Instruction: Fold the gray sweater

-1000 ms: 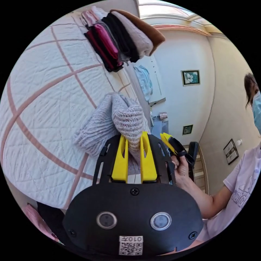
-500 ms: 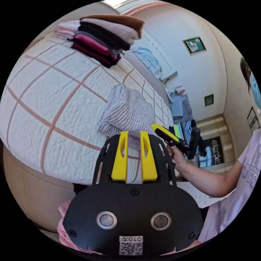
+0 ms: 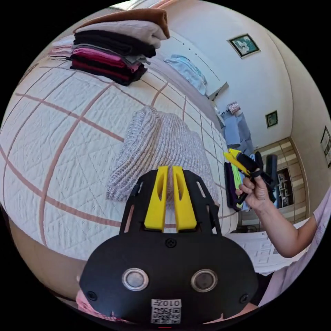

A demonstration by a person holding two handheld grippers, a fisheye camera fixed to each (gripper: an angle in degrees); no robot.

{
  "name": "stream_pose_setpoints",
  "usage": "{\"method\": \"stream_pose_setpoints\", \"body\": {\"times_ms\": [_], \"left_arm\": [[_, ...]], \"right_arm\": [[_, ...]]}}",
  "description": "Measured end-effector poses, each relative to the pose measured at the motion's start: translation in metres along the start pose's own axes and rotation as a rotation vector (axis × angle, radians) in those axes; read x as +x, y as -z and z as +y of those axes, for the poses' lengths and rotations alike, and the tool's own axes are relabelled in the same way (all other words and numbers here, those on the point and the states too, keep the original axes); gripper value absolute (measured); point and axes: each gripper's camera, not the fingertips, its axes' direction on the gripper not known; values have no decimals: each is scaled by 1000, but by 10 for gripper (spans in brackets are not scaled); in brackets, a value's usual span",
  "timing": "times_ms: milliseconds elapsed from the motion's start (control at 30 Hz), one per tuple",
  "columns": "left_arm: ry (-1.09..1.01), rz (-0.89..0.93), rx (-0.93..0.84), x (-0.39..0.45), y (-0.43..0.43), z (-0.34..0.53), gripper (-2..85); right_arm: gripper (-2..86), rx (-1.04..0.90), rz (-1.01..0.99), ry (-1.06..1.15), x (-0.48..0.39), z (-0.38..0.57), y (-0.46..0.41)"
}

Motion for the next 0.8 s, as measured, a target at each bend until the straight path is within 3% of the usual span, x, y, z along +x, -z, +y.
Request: {"method": "stream_pose_setpoints", "body": {"times_ms": [100, 333, 533, 800], "left_arm": [[295, 168, 155, -11, 35, 35, 106], [719, 318, 1, -5, -18, 115, 211], [821, 293, 19, -12, -49, 107, 238], [807, 226, 12, 5, -53, 84, 242]], "right_arm": [[171, -57, -162, -119, 58, -35, -19], [199, -264, -272, -278, 120, -77, -85], [204, -285, -284, -341, 143, -82, -109], [176, -364, -302, -444, 173, -116, -150]]}}
